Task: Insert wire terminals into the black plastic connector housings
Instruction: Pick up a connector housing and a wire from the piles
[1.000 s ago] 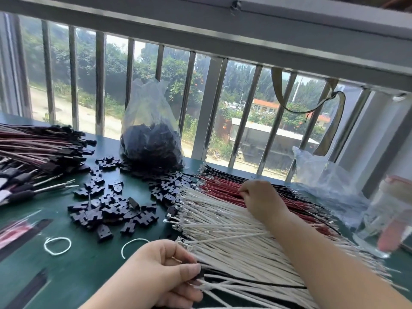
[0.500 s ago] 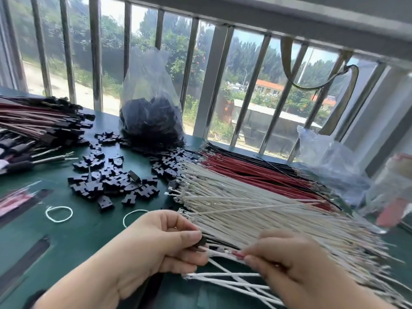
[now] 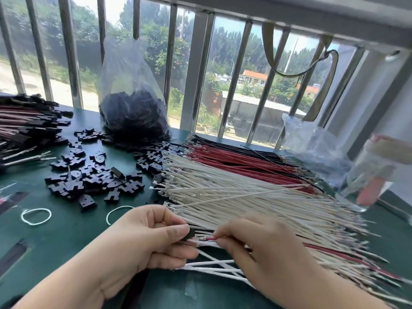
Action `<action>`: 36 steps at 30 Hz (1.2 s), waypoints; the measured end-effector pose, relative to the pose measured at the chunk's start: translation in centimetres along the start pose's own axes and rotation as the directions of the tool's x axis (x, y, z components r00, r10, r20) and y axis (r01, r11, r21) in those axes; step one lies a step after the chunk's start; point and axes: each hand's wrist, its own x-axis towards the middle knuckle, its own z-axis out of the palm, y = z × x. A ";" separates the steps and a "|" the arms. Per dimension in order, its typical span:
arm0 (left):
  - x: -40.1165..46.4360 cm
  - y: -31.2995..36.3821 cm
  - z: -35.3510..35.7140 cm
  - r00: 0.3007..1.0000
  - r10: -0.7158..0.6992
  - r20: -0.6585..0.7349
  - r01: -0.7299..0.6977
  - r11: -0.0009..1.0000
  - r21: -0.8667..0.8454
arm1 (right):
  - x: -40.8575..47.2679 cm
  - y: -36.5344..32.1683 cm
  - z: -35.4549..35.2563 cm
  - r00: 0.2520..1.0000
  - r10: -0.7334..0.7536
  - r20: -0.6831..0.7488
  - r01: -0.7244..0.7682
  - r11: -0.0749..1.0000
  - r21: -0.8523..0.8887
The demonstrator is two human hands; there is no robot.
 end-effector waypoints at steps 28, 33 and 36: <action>-0.1 -0.2 0.9 0.998 -0.038 0.058 0.043 0.996 -0.083 | -0.2 -0.3 1.6 0.990 -0.031 -0.140 0.029 1.000 -0.010; -0.1 -0.1 1.1 0.999 -0.028 0.044 0.034 0.989 -0.141 | -0.3 0.4 1.7 0.984 0.135 -0.117 -0.125 0.988 0.087; -0.1 -0.1 1.0 0.999 -0.029 0.039 0.034 0.992 -0.120 | -0.4 0.5 1.7 0.985 0.110 -0.133 -0.099 0.991 0.084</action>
